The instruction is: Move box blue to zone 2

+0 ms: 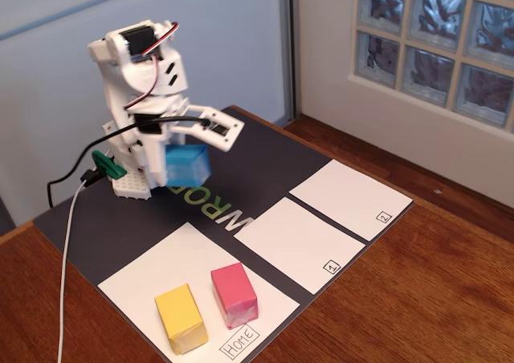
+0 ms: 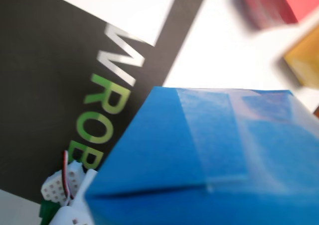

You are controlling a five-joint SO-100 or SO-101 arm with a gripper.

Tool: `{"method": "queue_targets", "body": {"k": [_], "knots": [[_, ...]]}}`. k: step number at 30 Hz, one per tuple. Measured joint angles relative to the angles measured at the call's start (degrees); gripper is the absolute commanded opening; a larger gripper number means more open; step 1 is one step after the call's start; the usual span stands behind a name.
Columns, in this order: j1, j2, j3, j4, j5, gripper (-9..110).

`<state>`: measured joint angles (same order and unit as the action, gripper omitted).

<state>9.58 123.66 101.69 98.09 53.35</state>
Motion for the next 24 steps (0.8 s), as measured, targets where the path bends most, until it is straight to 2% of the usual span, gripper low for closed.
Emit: {"method": "queue_targets", "body": {"k": [8, 13, 16, 24], "knots": [[-17.75, -4.83, 0.00, 1.14, 18.02, -1], [-25.49, -8.53, -1.05, 1.14, 24.08, -1], [-31.38, -13.18, -3.60, 1.14, 31.11, -1], [-34.28, -20.21, -8.17, 1.14, 38.58, -1]]}}
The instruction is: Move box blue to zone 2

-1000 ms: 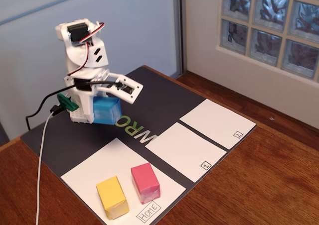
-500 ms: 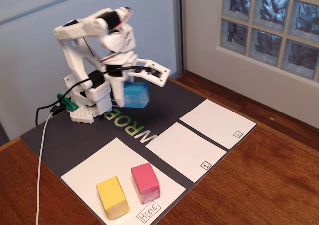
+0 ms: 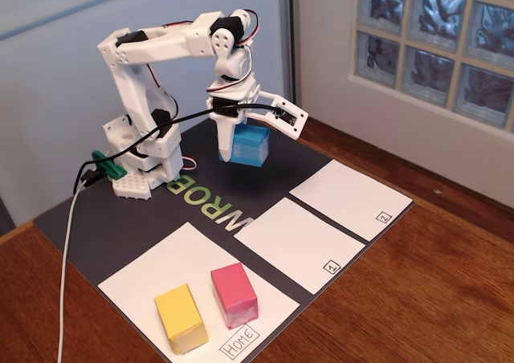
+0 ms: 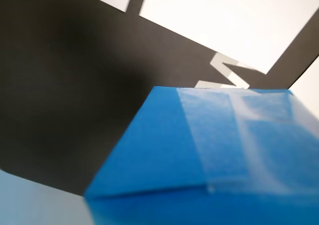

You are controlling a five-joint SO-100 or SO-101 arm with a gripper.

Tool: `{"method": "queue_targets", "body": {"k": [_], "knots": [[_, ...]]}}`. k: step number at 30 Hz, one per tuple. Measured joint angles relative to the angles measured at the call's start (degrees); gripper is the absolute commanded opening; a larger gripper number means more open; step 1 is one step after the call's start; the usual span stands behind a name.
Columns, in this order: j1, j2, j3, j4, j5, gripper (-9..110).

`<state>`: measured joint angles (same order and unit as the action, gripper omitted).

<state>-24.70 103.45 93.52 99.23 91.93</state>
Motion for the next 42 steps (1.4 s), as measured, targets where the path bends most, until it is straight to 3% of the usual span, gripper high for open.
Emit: {"method": "queue_targets", "body": {"k": [9, 21, 42], "knots": [[-2.99, -4.83, -0.97, -5.54, 8.17, -1], [-8.09, -16.52, -0.97, -25.31, 19.95, -1], [-14.77, -32.70, -10.72, -40.17, 28.12, -1]]}}
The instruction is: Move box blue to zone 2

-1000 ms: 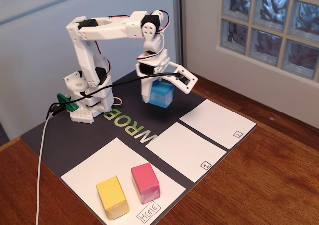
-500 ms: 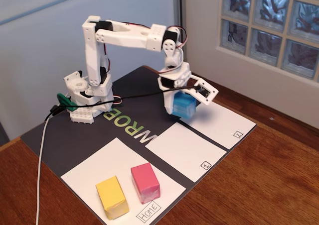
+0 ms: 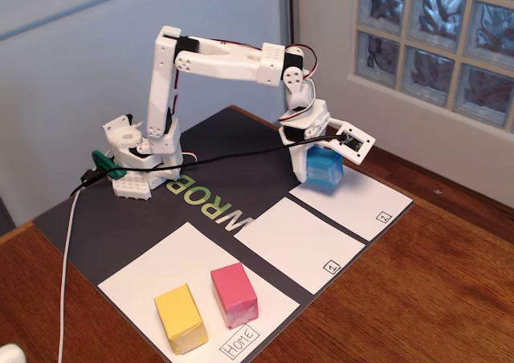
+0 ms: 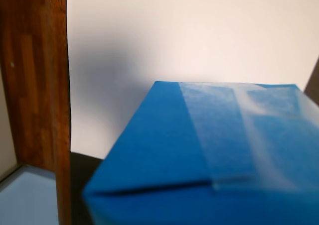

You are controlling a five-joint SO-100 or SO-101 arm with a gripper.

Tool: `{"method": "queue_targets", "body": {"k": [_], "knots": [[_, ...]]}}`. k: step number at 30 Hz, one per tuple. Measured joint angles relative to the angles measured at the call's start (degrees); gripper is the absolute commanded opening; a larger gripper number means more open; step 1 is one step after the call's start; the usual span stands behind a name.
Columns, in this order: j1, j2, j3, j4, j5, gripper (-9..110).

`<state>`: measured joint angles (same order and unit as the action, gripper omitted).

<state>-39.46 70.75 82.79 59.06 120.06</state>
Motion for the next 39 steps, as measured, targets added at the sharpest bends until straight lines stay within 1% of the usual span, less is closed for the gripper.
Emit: {"method": "queue_targets", "body": {"k": [9, 22, 32, 35, 39], "knots": [[0.70, -4.04, -1.85, -2.81, 0.53, -1], [4.22, -11.16, -10.37, -3.16, -0.79, -1], [4.39, -16.26, -18.81, -2.72, -1.58, -1], [4.39, -17.05, -20.39, -1.23, -1.76, -1], [3.78, -18.46, -24.70, 5.36, -2.64, 0]]}}
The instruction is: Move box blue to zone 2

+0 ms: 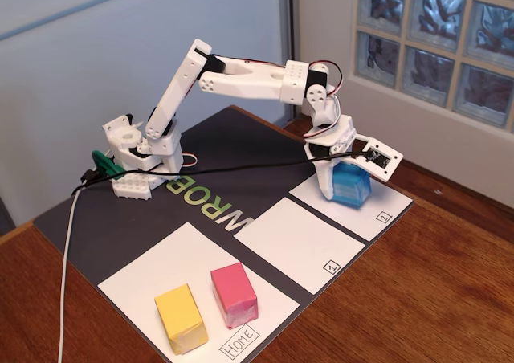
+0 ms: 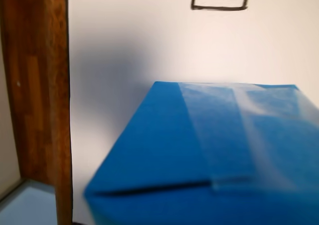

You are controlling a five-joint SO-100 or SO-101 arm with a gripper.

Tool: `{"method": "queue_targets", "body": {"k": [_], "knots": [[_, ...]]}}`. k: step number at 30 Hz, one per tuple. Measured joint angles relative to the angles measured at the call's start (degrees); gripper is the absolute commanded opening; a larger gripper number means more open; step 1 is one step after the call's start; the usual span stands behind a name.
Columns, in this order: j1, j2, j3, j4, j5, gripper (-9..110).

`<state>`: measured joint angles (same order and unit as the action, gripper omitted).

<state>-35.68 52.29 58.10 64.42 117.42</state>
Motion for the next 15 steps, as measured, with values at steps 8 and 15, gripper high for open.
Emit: {"method": "queue_targets", "body": {"k": [8, 15], "knots": [[-0.09, -2.37, -6.86, 8.88, -0.18, 0], [0.00, -6.77, -11.16, 12.04, -0.26, 0]]}}
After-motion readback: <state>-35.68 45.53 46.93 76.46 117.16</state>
